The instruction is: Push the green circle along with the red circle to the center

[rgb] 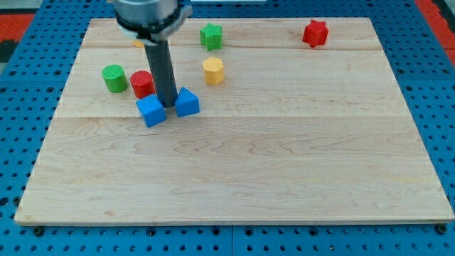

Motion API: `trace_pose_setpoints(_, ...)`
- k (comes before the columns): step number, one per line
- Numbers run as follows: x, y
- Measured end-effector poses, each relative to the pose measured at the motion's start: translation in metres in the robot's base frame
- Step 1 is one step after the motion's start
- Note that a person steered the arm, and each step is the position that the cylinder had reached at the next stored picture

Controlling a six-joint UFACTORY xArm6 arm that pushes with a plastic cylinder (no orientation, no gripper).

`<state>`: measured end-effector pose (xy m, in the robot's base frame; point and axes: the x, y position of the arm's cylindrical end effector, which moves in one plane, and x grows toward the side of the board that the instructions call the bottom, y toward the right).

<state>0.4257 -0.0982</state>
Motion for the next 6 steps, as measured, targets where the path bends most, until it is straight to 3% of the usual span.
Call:
trace_pose_setpoints(3,-0.100,-0.035)
trace_pose_setpoints(4,-0.113,-0.086)
trace_pose_setpoints(5,-0.107,-0.148)
trace_pose_setpoints(6,-0.062,-0.126)
